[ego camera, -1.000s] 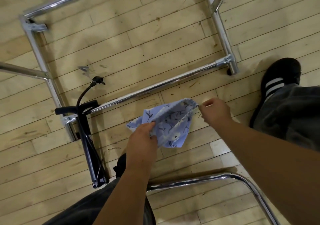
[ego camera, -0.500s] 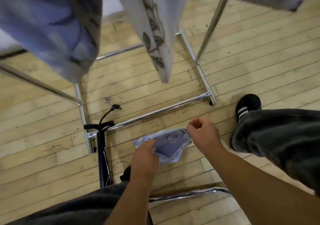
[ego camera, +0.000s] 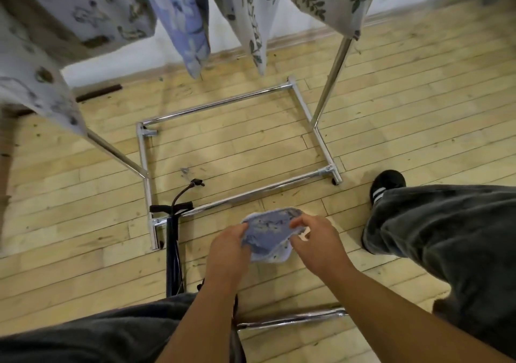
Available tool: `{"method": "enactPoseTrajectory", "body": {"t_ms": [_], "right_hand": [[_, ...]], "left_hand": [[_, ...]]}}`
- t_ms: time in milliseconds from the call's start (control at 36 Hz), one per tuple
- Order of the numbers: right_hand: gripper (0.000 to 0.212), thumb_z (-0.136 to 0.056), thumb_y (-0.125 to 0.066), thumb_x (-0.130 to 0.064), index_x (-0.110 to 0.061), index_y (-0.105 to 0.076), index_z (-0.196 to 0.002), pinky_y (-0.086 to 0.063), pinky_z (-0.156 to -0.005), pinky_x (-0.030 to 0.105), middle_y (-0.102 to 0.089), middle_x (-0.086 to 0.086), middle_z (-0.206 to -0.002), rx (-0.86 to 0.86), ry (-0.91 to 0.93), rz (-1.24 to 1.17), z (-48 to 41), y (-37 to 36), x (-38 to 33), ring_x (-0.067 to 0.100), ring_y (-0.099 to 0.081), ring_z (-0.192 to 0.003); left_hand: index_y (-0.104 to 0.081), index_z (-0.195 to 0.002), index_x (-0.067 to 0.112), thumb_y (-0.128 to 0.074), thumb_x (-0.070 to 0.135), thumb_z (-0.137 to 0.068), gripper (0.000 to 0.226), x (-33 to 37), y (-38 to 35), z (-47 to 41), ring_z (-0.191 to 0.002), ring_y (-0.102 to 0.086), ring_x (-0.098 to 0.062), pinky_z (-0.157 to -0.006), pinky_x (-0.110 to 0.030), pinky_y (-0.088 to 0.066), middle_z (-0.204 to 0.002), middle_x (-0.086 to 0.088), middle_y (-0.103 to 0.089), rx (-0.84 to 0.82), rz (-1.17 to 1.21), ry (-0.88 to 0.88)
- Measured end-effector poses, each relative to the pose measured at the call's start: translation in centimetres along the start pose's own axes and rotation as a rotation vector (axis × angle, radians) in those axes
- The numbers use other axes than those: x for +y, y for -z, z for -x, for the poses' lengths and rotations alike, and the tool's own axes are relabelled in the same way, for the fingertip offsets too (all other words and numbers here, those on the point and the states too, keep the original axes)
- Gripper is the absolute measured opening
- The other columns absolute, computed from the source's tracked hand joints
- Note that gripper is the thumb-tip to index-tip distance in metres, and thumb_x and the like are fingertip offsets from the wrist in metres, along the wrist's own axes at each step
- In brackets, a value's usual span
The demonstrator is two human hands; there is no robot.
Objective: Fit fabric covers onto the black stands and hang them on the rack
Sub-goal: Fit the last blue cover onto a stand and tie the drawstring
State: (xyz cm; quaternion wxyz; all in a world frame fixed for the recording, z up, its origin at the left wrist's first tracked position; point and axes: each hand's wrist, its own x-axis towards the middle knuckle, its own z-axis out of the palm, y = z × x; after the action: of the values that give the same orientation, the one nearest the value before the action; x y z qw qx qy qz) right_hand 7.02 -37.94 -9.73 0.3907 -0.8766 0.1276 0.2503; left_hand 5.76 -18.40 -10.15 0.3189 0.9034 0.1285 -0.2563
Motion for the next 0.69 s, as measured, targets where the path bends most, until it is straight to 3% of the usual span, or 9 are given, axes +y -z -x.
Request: {"method": "enactPoseTrajectory", "body": {"t_ms": [139,194,306,361,472,528,583,639,694], "right_hand": [[0.031,-0.094,-0.073,-0.037,-0.038,-0.065,-0.123,-0.042,-0.106,0.034,-0.034,0.008,-0.154,-0.023,-0.053,0.057,-0.3,0.4,-0.4,0.027,-0.038,-0.143],[0.040,-0.094,-0.072,-0.040,-0.039,-0.062,-0.132,-0.040,-0.112,0.039,-0.023,0.009,-0.164,-0.042,-0.079,0.040,-0.3,0.6,-0.6,0.030,-0.028,-0.151],[0.054,-0.091,-0.075,-0.030,-0.037,-0.056,-0.141,-0.043,-0.110,0.036,-0.033,0.012,-0.155,-0.043,-0.089,0.013,-0.7,0.9,-0.6,0.029,-0.046,-0.137],[0.057,-0.090,-0.074,-0.022,-0.037,-0.055,-0.142,-0.045,-0.105,0.031,-0.039,0.011,-0.148,-0.050,-0.069,0.022,-0.7,1.0,-0.6,0.024,-0.051,-0.124],[0.054,-0.092,-0.069,-0.017,-0.036,-0.055,-0.141,-0.039,-0.074,0.010,-0.041,0.006,-0.140,-0.049,0.006,0.043,-0.4,1.1,-1.2,0.006,-0.050,-0.088],[0.052,-0.094,-0.071,-0.020,-0.036,-0.055,-0.141,-0.037,-0.070,0.006,-0.042,0.004,-0.137,-0.041,0.041,0.063,-0.4,0.9,-1.9,0.002,-0.048,-0.079],[0.052,-0.094,-0.073,-0.023,-0.034,-0.056,-0.141,-0.037,-0.085,0.012,-0.043,0.004,-0.135,-0.035,0.063,0.067,-0.4,0.6,-2.6,0.005,-0.049,-0.087],[0.052,-0.093,-0.075,-0.025,-0.034,-0.056,-0.140,-0.040,-0.090,0.017,-0.044,0.003,-0.132,-0.036,0.088,0.057,-0.5,-0.2,-3.5,0.010,-0.050,-0.097],[0.051,-0.093,-0.075,-0.027,-0.034,-0.057,-0.139,-0.045,-0.095,0.021,-0.042,0.000,-0.127,-0.049,0.115,0.060,-0.6,-1.2,-4.3,0.010,-0.051,-0.100]], "left_hand": [[-0.061,-0.141,0.023,-0.061,0.012,-0.095,0.047,0.7,0.4,-0.4,-0.105,-0.059,-0.012,-0.069,-0.002,-0.038,-0.132,-0.001,-0.064,-0.001,0.054,-0.034],[-0.065,-0.137,0.025,-0.063,0.013,-0.094,0.044,0.9,0.6,-0.6,-0.105,-0.061,-0.011,-0.068,0.002,-0.039,-0.130,0.001,-0.067,-0.004,0.088,-0.049],[-0.066,-0.136,0.023,-0.065,0.013,-0.096,0.041,1.7,1.5,-0.3,-0.120,-0.063,-0.015,-0.090,-0.013,-0.047,-0.135,0.002,-0.066,-0.006,0.151,-0.056],[-0.068,-0.133,0.024,-0.065,0.014,-0.098,0.037,1.9,2.1,-0.3,-0.121,-0.063,-0.015,-0.087,-0.009,-0.044,-0.135,0.001,-0.067,-0.004,0.147,-0.067],[-0.067,-0.134,0.021,-0.059,0.009,-0.101,0.037,2.5,4.9,-0.1,-0.116,-0.067,-0.022,-0.094,-0.027,-0.052,-0.136,0.000,-0.066,-0.006,0.117,-0.074],[-0.068,-0.134,0.023,-0.058,0.007,-0.101,0.038,2.3,6.9,-0.1,-0.106,-0.069,-0.028,-0.088,-0.035,-0.057,-0.134,-0.002,-0.067,0.015,0.109,-0.050],[-0.070,-0.130,0.024,-0.060,0.007,-0.100,0.036,1.5,8.5,-0.5,-0.085,-0.069,-0.012,-0.067,-0.024,-0.058,-0.133,-0.003,-0.068,0.057,0.100,-0.045],[-0.071,-0.127,0.025,-0.062,0.006,-0.099,0.035,0.4,9.9,-0.8,-0.062,-0.061,-0.001,-0.044,-0.012,-0.044,-0.134,-0.004,-0.067,0.089,0.108,-0.029],[-0.072,-0.125,0.025,-0.062,0.006,-0.098,0.035,-0.6,11.3,-0.9,-0.059,-0.057,-0.001,-0.043,-0.006,-0.038,-0.136,-0.003,-0.066,0.115,0.103,-0.004]]}}
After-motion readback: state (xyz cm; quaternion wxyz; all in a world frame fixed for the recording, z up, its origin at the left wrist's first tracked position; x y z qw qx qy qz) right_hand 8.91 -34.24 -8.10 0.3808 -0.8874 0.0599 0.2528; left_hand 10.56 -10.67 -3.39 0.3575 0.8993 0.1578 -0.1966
